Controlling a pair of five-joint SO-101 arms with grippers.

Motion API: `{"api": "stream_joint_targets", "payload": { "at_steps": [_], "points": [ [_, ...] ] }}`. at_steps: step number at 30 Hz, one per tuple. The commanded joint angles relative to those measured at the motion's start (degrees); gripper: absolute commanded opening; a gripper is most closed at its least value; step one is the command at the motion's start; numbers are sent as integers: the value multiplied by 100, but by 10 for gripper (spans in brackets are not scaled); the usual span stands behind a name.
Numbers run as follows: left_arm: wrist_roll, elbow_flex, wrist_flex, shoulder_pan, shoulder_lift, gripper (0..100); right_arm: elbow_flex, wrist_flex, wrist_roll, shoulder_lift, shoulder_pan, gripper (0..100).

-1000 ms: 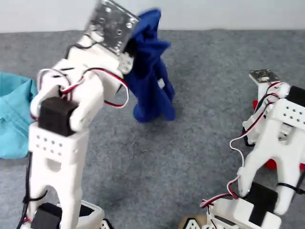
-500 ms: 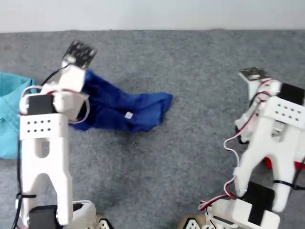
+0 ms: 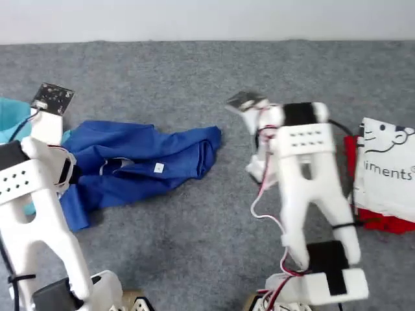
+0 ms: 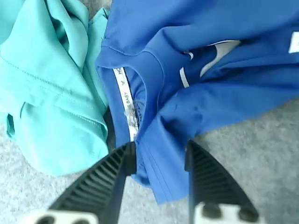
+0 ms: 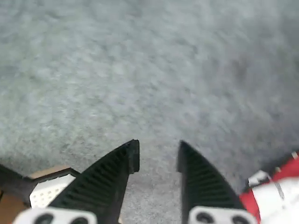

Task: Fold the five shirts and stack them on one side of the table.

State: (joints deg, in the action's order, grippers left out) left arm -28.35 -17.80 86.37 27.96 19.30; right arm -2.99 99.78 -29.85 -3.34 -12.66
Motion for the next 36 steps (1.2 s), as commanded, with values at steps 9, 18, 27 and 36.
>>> {"api": "stream_joint_targets", "payload": {
  "at_steps": [9,18,27,36],
  "points": [
    [-9,611,431,431,299,174,2470,40,-404,1684,-1824,177],
    [-9,602,457,413,598,174,3956,277,-589,3451,-2387,262],
    [-9,602,466,404,598,174,4844,251,-879,4637,-2360,235],
    [-9,593,448,404,563,174,6251,286,-879,5490,-2070,3]
  ]
}}
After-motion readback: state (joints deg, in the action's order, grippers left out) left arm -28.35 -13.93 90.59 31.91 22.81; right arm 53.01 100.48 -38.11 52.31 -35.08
